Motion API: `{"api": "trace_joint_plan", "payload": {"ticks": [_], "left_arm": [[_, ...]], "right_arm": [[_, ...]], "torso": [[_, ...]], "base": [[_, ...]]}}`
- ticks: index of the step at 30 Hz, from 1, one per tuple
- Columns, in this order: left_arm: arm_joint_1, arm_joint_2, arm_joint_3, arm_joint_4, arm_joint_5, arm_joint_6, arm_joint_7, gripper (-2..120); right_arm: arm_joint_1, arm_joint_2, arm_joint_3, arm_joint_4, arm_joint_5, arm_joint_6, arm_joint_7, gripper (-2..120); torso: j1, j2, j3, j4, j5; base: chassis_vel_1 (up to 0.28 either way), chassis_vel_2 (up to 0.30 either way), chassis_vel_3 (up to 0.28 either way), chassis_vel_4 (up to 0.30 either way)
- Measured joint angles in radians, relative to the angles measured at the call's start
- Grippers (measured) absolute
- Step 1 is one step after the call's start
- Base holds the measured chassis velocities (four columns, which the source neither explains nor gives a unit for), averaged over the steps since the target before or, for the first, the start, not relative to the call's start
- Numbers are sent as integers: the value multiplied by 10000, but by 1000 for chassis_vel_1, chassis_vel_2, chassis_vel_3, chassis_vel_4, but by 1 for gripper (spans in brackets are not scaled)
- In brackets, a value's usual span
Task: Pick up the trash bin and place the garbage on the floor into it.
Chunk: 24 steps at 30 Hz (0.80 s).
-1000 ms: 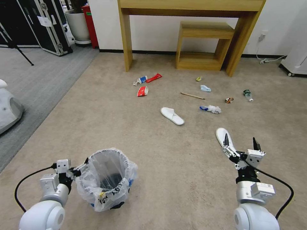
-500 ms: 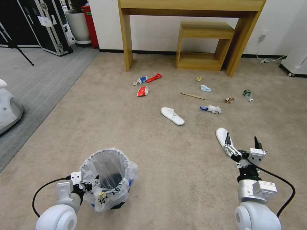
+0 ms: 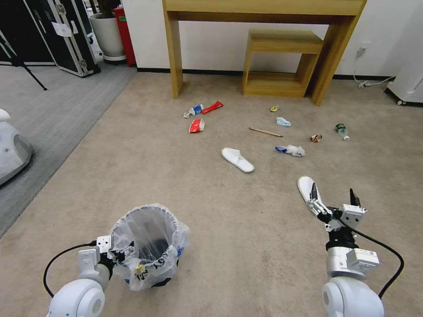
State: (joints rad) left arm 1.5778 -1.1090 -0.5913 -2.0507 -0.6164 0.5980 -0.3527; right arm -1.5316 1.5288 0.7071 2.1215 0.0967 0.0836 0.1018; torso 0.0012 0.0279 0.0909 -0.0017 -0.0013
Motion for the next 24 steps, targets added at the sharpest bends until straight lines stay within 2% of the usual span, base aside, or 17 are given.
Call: {"api": "trace_joint_plan", "payload": {"ticks": [10, 24], "left_arm": [[70, 370, -171, -217, -268, 47, -100, 95], [-352, 1061, 323, 466, -494, -18, -119, 95]], "right_arm": [[30, 8, -14, -53, 11, 24, -2, 100], [80, 12, 48, -139, 20, -27, 53, 100]], "torso": [[0, 0, 1, 0, 1], [-1, 0, 0, -1, 1]], "base": [[0, 0, 0, 0], [0, 0, 0, 0]]}}
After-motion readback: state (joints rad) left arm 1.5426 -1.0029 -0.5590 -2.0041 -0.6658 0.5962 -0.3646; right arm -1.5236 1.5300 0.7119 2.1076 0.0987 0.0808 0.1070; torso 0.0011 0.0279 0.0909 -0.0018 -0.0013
